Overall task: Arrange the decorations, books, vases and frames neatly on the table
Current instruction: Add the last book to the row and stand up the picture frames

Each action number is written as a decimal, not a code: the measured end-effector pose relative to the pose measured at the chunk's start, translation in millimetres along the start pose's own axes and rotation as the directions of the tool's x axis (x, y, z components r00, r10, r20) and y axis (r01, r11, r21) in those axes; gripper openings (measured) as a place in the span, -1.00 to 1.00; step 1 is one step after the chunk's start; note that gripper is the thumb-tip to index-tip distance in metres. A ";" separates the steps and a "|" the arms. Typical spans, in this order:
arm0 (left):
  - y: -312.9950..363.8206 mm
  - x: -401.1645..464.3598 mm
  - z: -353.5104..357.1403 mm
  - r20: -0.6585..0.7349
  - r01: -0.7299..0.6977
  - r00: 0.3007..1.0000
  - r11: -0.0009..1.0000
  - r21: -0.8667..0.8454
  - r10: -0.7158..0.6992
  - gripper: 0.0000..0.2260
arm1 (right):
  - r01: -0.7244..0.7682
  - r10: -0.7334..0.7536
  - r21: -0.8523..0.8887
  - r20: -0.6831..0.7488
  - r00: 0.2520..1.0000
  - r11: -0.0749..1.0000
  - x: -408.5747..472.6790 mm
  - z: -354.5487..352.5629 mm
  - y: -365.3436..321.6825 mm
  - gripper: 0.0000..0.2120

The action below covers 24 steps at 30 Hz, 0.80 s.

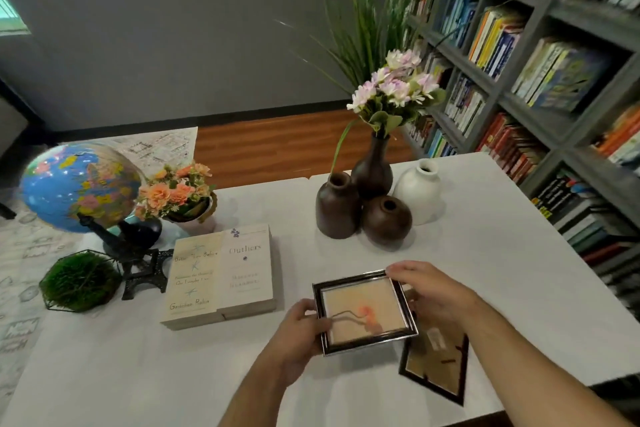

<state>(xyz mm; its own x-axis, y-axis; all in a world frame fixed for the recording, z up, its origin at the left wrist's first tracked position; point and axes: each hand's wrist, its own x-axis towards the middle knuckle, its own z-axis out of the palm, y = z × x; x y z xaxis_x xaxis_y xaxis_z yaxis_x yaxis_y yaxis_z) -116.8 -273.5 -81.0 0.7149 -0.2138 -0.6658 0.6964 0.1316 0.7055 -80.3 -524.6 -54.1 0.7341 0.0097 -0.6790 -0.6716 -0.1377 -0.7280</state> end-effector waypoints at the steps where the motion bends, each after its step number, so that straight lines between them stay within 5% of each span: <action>1: 4.8 3.8 15.8 0.008 -0.013 1.000 0.999 -0.052 0.014 -0.81 | 0.011 -0.011 0.079 0.002 1.000 0.997 -5.8 -14.8 -2.2 -0.75; 8: 17.8 34.5 140.8 0.065 -0.066 0.993 0.938 -0.341 0.094 -0.77 | -0.010 -0.060 0.290 0.231 0.971 0.957 -34.8 -101.3 11.4 -0.50; 13: 12.3 58.0 214.4 0.119 -0.084 0.983 0.918 -0.386 0.141 -0.66 | 0.210 -0.229 0.542 -0.034 0.973 0.813 -20.5 -134.9 22.5 -0.62; 16: 4.4 73.8 233.2 0.150 -0.126 0.978 0.984 -0.124 0.145 -0.65 | 0.269 -0.233 0.582 -0.137 0.963 0.768 -7.6 -164.8 28.5 -0.65; 18: -4.4 89.2 232.5 0.087 -0.191 0.981 0.946 0.262 0.174 -0.70 | 0.283 -0.222 0.534 -0.178 0.959 0.797 5.3 -187.6 31.2 -0.76; 21: -15.2 105.2 214.3 0.061 -0.199 0.970 0.624 0.755 0.235 -0.71 | 0.306 -0.235 0.428 -0.212 0.949 0.851 30.4 -209.8 32.3 -0.83; 24: -25.0 115.3 201.8 0.085 -0.158 0.974 0.357 0.921 0.212 -0.69 | 0.321 -0.266 0.315 -0.206 0.942 0.893 58.6 -225.1 33.6 -0.79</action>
<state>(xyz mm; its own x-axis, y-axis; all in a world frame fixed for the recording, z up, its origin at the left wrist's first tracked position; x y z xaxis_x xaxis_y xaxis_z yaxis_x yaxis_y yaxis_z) -64.6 -496.8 -126.3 0.8384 -0.2623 -0.4778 0.0776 -0.8102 0.5809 -37.2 -751.7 -97.0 0.8907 -0.1581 -0.4261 -0.3956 0.1921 -0.8981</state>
